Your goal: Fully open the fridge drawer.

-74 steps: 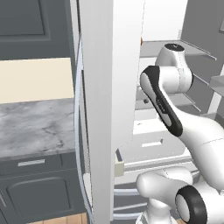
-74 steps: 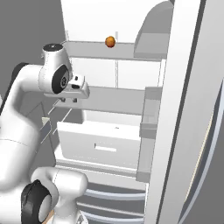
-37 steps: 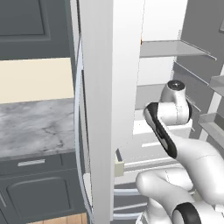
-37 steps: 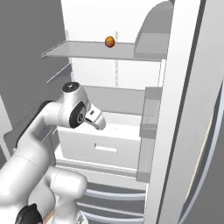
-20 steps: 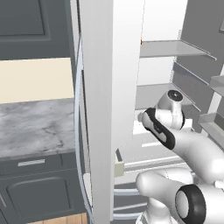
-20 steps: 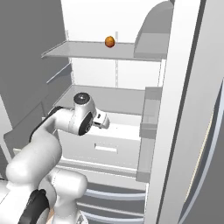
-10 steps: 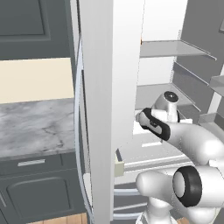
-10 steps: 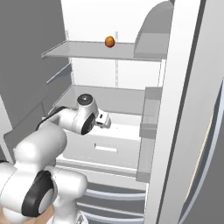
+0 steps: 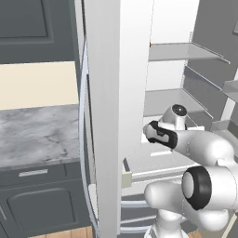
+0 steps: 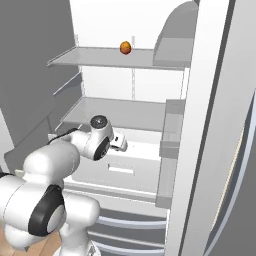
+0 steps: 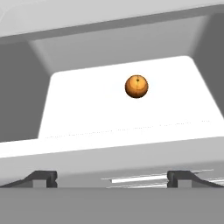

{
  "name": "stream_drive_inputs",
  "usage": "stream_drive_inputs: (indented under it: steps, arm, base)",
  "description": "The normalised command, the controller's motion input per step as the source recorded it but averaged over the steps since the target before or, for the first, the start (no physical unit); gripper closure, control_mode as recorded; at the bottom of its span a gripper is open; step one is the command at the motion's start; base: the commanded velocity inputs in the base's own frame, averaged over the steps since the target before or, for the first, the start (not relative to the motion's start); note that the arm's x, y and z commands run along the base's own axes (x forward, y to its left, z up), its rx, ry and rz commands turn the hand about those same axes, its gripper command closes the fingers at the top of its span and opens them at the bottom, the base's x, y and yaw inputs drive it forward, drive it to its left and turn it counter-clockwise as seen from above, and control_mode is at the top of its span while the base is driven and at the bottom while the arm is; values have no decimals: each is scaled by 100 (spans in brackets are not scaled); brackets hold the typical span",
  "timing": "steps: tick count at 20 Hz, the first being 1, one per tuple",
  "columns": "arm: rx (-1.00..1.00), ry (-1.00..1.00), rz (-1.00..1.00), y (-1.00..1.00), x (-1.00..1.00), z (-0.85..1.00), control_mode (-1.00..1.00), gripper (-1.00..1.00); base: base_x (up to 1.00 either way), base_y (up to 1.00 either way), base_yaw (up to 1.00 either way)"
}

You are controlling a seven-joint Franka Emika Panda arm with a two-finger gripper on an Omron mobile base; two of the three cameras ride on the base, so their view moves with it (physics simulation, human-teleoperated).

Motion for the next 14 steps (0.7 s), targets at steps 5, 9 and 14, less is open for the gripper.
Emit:
stream_drive_inputs:
  steps: [5, 9, 14]
  arm:
    - [-2, 8, 0, 0, -10, -23, -100, -100]
    - [-4, 11, 0, 0, -14, -28, -100, -100]
    - [-1, 4, -2, -5, -19, -14, -100, -100]
  base:
    - [0, 0, 0]
    - [0, 0, 0]
    - [0, 0, 0]
